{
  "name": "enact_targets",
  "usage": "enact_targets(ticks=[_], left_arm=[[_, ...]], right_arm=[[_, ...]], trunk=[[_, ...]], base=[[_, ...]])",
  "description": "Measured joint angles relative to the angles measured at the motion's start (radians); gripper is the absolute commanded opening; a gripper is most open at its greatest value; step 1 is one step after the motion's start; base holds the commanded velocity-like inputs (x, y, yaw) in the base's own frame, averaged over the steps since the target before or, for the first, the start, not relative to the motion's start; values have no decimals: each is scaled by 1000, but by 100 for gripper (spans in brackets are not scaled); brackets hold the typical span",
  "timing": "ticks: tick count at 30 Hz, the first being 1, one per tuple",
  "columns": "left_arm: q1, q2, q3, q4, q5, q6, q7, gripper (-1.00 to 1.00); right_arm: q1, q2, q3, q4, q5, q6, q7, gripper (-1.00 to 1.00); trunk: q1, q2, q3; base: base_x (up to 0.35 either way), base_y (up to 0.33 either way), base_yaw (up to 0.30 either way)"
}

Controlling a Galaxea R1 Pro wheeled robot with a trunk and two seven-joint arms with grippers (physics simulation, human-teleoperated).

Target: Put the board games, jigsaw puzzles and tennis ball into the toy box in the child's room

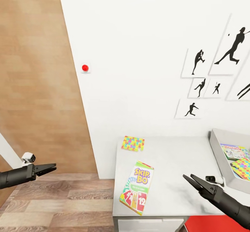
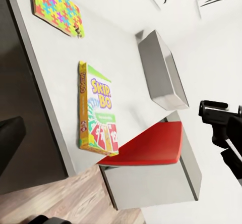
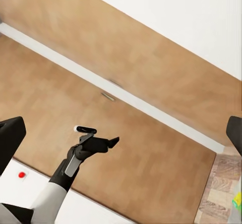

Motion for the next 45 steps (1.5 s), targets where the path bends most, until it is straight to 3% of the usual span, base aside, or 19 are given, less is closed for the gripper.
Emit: enact_targets(ticks=[19, 24, 28, 29, 31, 32, 34, 35, 37, 38, 41, 42, 45], left_arm=[[0, 1, 0, 0, 0, -1, 0, 100], [0, 1, 0, 0, 0, -1, 0, 100], [0, 0, 0, 0, 0, -2, 0, 100], [0, 0, 0, 0, 0, -2, 0, 100], [0, -1, 0, 0, 0, -2, 0, 100], [0, -1, 0, 0, 0, -2, 0, 100], [0, -2, 0, 0, 0, -2, 0, 100], [0, -2, 0, 0, 0, -2, 0, 100], [0, -2, 0, 0, 0, -2, 0, 100], [0, -2, 0, 0, 0, -2, 0, 100], [0, -2, 0, 0, 0, -2, 0, 100], [0, -1, 0, 0, -1, -2, 0, 100], [0, 0, 0, 0, -1, -2, 0, 100]], right_arm=[[-1, 2, -1, -2, 6, 0, -2, 100], [-3, 2, -2, -10, 13, 0, -34, 100], [-41, -1, -4, -18, 28, 19, -213, 100], [-75, -2, -4, -31, 26, 44, -300, 100], [-126, -1, -5, -45, 24, 88, -396, 100], [-187, 0, -4, -53, 20, 147, -493, 100], [-262, 4, -3, -57, 17, 210, -595, 100], [-334, 16, -1, -56, 11, 263, -692, 100], [-417, 40, 2, -45, 10, 299, -790, 100], [-493, 71, 6, -18, 8, 322, -882, 100], [-611, 126, 23, 52, 18, 349, -1011, 100], [-679, 160, 42, 115, 24, 360, -1084, 100], [-774, 204, 87, 227, 35, 371, -1190, 100]], trunk=[[0, 0, 0], [0, 0, 0], [0, 0, 0], [0, 0, 0], [0, 0, 0], [0, 0, 1], [0, 0, 0], [0, 0, 1], [0, 0, 0], [0, 1, 1], [0, 0, 0], [0, 0, 1], [0, 0, 0]], base=[[37, 16, 0], [0, 0, 0], [0, 0, 0], [0, 0, 0], [0, 0, 0], [0, 0, 0], [0, 0, 0], [0, 0, 0], [0, 0, 0], [0, 6, 0], [0, 58, 0], [0, 141, 0], [0, 190, 0]])
